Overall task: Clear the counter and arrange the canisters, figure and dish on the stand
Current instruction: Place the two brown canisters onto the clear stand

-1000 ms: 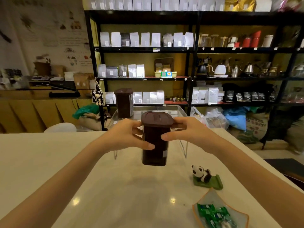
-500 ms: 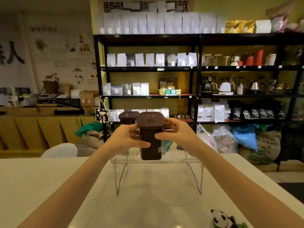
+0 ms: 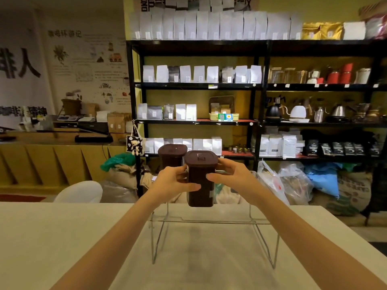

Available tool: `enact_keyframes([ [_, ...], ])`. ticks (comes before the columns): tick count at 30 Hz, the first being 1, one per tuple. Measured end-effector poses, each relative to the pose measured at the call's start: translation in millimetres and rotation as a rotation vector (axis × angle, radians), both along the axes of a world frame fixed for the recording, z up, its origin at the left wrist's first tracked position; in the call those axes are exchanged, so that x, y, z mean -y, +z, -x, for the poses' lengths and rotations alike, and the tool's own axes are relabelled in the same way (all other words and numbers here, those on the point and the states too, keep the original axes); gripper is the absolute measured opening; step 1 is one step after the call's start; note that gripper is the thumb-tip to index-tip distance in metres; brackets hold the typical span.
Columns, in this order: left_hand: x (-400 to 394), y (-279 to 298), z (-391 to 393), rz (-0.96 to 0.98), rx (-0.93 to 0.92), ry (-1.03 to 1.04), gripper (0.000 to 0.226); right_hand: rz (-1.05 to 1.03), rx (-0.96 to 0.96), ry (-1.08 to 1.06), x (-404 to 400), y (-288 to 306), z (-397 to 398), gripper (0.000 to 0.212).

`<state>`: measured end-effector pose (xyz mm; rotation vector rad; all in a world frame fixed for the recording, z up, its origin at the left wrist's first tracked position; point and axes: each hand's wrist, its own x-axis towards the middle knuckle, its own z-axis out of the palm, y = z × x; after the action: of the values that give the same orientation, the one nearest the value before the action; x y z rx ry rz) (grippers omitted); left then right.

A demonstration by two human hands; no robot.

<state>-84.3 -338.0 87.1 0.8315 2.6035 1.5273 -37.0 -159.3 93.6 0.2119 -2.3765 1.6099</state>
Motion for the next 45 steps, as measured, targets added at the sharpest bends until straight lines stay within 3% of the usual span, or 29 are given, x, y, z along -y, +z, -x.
enact_keyframes([
  [9, -10, 4, 11, 0.19, -0.182, 0.148, 0.036, 0.015, -0.009, -0.018, -3, -3, 25, 0.049],
  [19, -28, -2, 20, 0.137, -0.217, 0.267, 0.033, -0.023, 0.005, -0.046, -10, -3, 41, 0.048],
  [32, -38, 3, 25, 0.298, -0.321, 0.368, 0.035, -0.07, 0.004, -0.138, -8, -6, 50, 0.05],
  [37, -42, 8, 17, 0.47, -0.406, 0.412, 0.036, -0.21, 0.015, -0.209, -8, 1, 44, 0.043],
  [42, -42, 6, 3, 0.661, -0.619, 0.457, 0.035, -0.478, 0.013, -0.214, -8, 4, 17, 0.037],
  [45, -42, 4, -8, 0.676, -0.761, 0.43, 0.038, -0.679, -0.017, -0.203, -16, 7, -10, 0.034],
])
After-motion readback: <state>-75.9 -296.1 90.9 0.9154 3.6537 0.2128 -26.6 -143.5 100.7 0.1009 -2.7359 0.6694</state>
